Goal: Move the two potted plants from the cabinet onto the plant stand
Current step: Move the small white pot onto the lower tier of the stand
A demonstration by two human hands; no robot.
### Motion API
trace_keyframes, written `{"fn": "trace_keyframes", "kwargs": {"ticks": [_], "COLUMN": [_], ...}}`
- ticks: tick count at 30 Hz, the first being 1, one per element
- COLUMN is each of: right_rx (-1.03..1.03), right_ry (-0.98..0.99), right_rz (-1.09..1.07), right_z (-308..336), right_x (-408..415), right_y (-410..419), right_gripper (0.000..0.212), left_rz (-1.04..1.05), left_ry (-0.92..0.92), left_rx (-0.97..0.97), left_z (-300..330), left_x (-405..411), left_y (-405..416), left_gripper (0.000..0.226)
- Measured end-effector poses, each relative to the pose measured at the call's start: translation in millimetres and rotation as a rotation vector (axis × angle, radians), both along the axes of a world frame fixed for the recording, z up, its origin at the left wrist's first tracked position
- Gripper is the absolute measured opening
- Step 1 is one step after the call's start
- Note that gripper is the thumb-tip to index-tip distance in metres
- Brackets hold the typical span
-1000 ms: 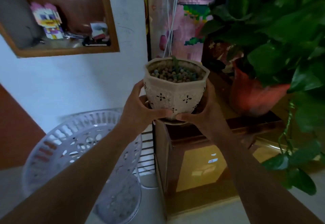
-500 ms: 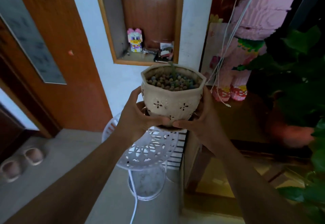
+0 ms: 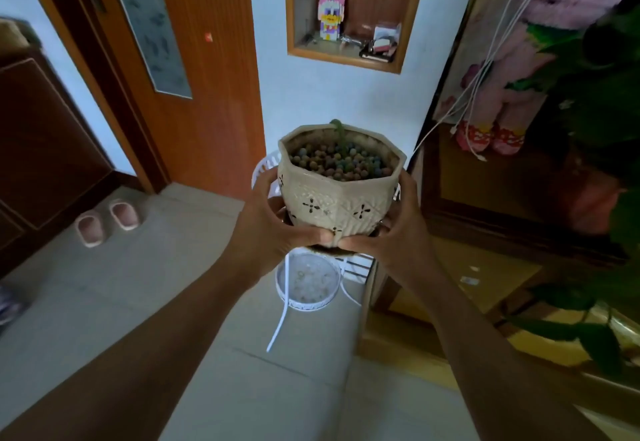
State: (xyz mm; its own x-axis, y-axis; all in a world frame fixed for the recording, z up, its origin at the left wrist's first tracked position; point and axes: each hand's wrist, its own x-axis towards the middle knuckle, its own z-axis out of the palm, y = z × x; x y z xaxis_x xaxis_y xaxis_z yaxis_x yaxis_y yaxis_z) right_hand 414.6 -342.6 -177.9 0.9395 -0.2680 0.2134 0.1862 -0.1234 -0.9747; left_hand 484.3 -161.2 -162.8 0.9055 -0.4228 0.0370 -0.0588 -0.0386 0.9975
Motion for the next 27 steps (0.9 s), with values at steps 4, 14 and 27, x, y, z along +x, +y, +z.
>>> {"fn": "trace_keyframes", "kwargs": {"ticks": [4,14,27], "right_rx": [-0.001,0.033,0.064], "right_ry": [0.066,0.180,0.312], "right_rz": [0.016,0.090,0.136], "right_z": [-40.8,-149.4,-263.7], "right_x": [-18.5,-21.1,-8.6], "right_y": [4.2,-33.3,-48.9], "right_gripper": [0.115,0.115,0.115], "left_rz": [0.046,0.134,0.149], "left_ry": [0.070,0.185,0.315], "left_rx": [0.028,0.152,0.183], "left_z": [-36.5,-141.7,-255.1], "left_x": [-26.6,-45.3,-39.0], "left_y": [7.3,-26.9,-39.7], "left_gripper": [0.106,0.113,0.115]}}
